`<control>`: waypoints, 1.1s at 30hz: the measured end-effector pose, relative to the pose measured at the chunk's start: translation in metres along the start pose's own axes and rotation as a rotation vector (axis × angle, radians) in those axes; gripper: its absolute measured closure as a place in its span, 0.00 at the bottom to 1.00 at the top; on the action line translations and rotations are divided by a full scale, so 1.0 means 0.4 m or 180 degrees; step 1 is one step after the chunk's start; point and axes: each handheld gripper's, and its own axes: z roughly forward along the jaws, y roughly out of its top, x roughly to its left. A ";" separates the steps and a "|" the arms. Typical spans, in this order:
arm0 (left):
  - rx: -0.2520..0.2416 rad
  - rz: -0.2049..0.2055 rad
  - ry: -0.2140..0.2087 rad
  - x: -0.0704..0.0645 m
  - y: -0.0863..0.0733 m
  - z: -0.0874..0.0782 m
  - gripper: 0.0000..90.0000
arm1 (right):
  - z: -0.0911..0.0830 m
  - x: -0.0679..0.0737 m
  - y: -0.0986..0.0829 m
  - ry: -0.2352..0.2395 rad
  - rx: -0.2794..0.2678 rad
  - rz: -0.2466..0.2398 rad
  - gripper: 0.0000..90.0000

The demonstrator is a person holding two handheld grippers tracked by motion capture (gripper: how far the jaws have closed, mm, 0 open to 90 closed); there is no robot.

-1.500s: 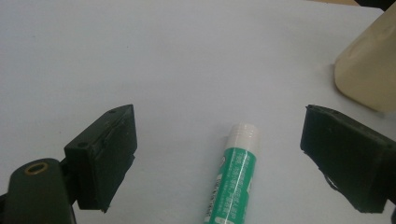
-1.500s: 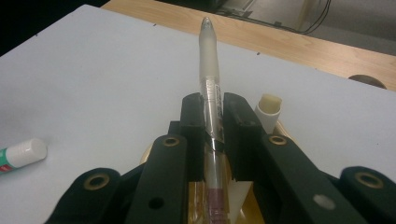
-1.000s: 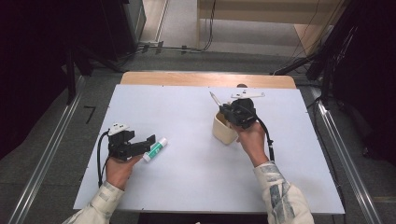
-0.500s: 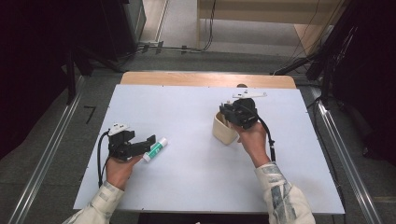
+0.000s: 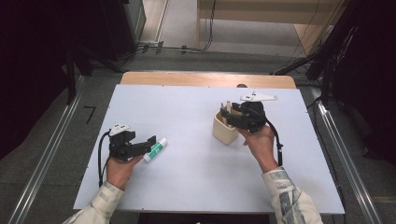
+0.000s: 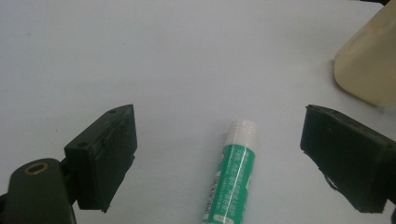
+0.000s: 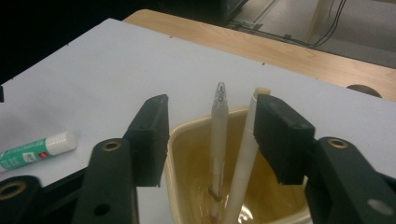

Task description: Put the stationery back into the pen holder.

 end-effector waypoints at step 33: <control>0.0078 0.0258 0.0027 -0.019 -0.011 -0.006 0.15 | -0.143 -0.075 -0.195 -0.0154 0.0152 0.0010 0.27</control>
